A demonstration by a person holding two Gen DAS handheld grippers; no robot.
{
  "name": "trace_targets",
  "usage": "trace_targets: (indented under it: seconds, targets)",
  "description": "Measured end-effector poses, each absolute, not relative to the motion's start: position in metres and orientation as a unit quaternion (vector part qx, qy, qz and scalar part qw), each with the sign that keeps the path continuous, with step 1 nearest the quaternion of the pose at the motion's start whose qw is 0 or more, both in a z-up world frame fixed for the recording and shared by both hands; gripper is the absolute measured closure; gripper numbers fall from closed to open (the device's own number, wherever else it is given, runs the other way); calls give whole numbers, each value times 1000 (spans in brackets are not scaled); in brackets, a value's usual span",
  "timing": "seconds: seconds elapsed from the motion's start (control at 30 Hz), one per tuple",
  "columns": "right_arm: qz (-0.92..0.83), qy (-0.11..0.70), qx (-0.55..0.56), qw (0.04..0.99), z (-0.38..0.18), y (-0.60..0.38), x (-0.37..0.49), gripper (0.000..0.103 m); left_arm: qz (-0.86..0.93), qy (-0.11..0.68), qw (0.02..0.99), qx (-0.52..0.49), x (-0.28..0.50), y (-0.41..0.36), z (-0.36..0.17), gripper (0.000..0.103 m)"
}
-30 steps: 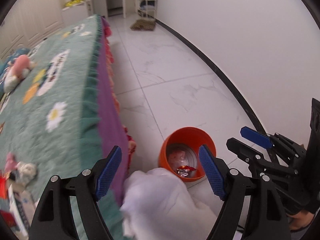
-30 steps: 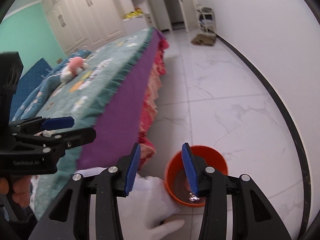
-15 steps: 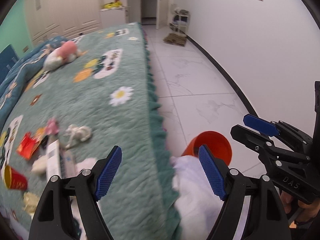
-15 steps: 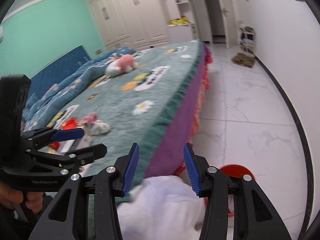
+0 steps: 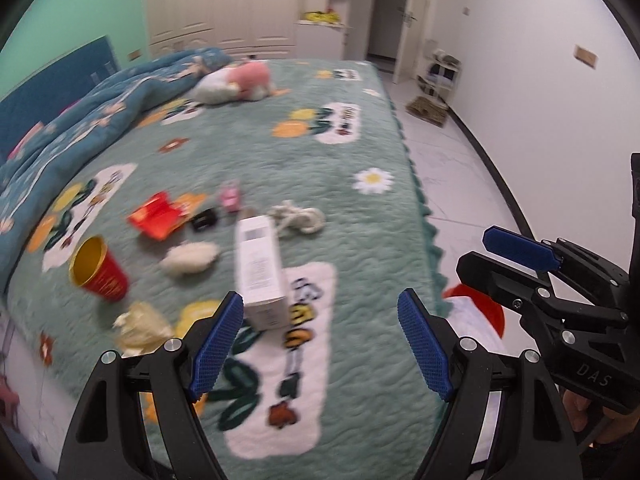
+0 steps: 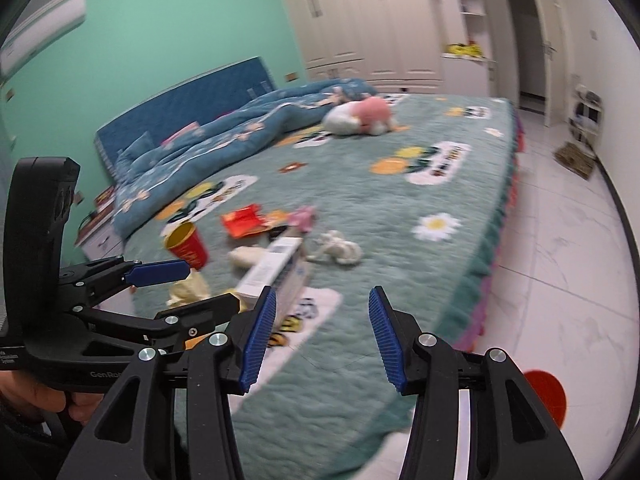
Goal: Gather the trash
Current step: 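Move both open grippers back over the bed toward the remaining trash, then grasp the crumpled yellow paper with the left gripper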
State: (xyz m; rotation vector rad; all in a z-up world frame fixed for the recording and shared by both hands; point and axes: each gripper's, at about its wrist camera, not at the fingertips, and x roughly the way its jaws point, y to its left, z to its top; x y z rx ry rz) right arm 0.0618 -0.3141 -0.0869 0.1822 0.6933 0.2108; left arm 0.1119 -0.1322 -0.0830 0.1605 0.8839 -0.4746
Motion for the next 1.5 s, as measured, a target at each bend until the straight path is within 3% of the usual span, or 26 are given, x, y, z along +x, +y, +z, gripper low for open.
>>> trace_targets:
  seconds: [0.6, 0.8, 1.5]
  targets:
    - [182, 373, 35, 909, -100, -210, 124, 54, -138, 447, 884, -8, 141, -15, -106, 19]
    - [191, 384, 29, 903, -107, -195, 142, 48, -118, 463, 878, -23, 160, 4, -119, 19]
    - [227, 414, 22, 881, -131, -166, 210, 48, -74, 525, 847, -51, 221, 34, -177, 19]
